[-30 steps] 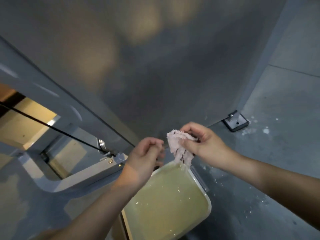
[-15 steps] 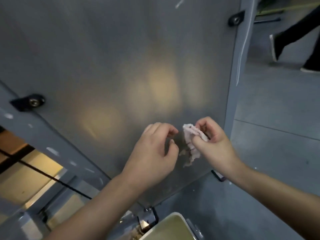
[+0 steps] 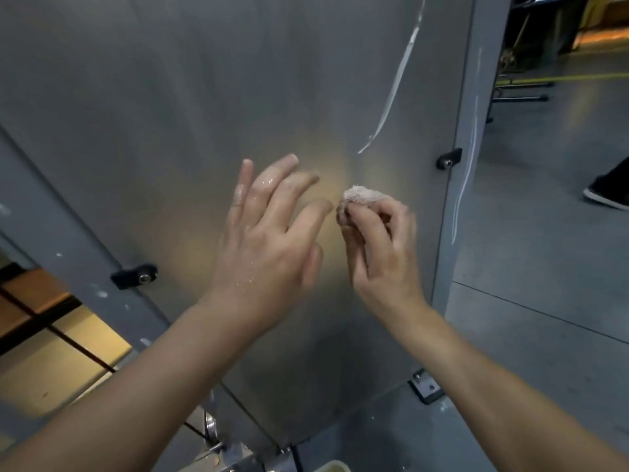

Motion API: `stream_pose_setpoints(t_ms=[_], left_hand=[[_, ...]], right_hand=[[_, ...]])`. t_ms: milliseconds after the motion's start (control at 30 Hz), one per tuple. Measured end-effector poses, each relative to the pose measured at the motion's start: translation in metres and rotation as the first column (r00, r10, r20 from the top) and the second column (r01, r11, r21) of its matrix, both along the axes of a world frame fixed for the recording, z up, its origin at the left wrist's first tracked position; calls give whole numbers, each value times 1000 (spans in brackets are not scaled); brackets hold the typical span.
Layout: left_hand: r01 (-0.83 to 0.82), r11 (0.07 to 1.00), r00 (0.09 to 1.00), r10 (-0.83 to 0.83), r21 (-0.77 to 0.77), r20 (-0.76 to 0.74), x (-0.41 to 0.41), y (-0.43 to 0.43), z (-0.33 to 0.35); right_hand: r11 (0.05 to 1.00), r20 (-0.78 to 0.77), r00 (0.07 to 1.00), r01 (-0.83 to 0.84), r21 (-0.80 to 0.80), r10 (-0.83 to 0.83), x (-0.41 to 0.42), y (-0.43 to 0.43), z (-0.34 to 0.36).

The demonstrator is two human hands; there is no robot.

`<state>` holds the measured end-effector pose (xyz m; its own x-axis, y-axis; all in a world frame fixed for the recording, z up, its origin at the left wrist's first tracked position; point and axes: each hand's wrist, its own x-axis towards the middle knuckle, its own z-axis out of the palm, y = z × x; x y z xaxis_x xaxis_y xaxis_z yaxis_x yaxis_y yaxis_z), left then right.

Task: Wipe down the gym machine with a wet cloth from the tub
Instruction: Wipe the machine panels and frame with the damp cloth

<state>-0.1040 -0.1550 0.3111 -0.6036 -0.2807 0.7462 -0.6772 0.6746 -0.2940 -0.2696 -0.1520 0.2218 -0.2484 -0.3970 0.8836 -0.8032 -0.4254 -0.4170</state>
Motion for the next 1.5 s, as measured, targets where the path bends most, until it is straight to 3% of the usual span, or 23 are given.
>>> stream_pose_setpoints(t_ms=[100,267,333,433,600,733,800,967,1133,1333,1500], left_hand=[[-146,987,989,148,-68,17,-7,-11,7],[-249,943,967,256,-220,4,-10,-30,-3],[-251,933,966,257,-257,-11,-11,-35,-5],[-229,938,972,234,-261,-11,-10,-38,-6],[-221,936,975,221,-273,-33,-9,-39,-6],[-216,945,975,220,-246,-10,-7,-39,-6],[-216,946,974,227,-241,16,-6,-39,-6],[-222,945,970,240,-241,48,-4,-38,-4],[-262,939,950,291,-220,110,-2,-34,-4],[-277,950,952,291,-146,91,-8,-15,13],[-200,954,974,218,-223,63,-23,-22,52]], right_hand=[[999,-134,991,-31,-42,25,-14,-7,16],[997,111,991,72,-36,-67,-8,-17,42],[999,18,1000,25,-29,-24,6,-13,32],[997,-161,984,-78,-3,77,6,-8,36],[991,-29,998,52,-121,-56,4,-21,81],[999,-202,979,-41,-9,38,9,-1,36],[999,-252,967,-24,24,29,-2,-2,45],[992,-81,990,107,-70,-112,-5,-17,94],[995,-260,966,36,94,-10,-1,10,57],[997,-89,993,80,-3,-80,-9,-2,122],[981,-186,982,24,190,12,-10,26,63]])
